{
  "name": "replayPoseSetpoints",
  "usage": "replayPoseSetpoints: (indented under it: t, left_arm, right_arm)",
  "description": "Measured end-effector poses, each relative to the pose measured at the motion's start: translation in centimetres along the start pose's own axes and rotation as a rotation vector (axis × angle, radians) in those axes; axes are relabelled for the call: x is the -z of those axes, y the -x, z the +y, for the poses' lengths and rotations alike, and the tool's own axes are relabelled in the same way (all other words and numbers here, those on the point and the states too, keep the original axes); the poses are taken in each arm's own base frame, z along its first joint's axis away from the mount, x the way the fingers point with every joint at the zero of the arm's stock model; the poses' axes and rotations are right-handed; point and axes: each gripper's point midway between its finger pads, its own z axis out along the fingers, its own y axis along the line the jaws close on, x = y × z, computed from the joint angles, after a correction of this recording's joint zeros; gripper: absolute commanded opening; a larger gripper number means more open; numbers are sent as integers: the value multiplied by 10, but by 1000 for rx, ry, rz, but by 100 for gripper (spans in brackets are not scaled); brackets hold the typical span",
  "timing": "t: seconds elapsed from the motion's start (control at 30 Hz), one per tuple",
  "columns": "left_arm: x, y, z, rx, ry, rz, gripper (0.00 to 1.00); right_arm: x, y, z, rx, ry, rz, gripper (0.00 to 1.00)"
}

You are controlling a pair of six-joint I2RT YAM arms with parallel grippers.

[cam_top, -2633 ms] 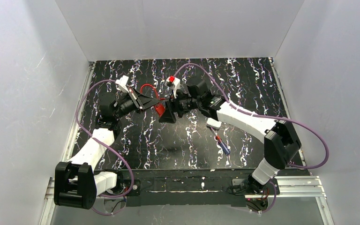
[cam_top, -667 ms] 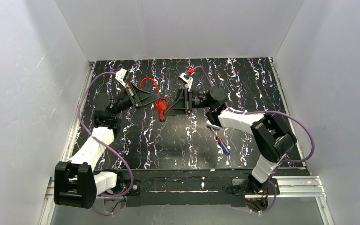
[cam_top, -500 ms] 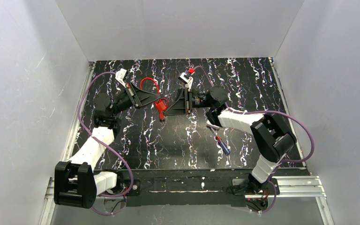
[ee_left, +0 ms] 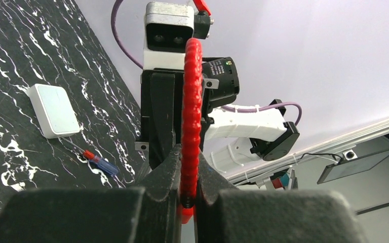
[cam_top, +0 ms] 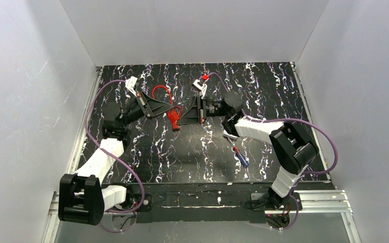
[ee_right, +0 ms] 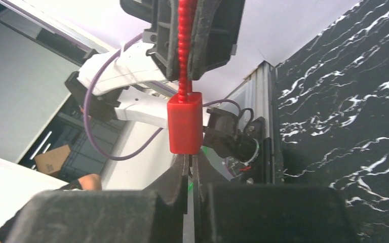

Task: Lock with the key
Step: Lock the lock.

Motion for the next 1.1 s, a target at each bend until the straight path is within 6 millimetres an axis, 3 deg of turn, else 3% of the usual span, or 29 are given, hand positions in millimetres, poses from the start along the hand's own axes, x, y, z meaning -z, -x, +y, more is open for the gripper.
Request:
replayPoseSetpoints:
  t: [0.37, 0.57, 0.9, 1.1]
  left_arm:
    - [1, 11, 22, -5, 80, -65, 0]
    - [2, 16, 45, 18, 171, -111, 0]
    - [11, 9, 82, 88, 325, -117, 0]
    - [15, 4, 93, 106, 395, -96, 0]
  right_arm:
    - [-1, 12, -30, 124, -213, 48, 1]
    - [4, 19, -50, 204, -384, 68, 1]
    - [2, 3, -75, 352, -646, 172, 1]
    - [4, -4, -81, 397, -745, 210, 1]
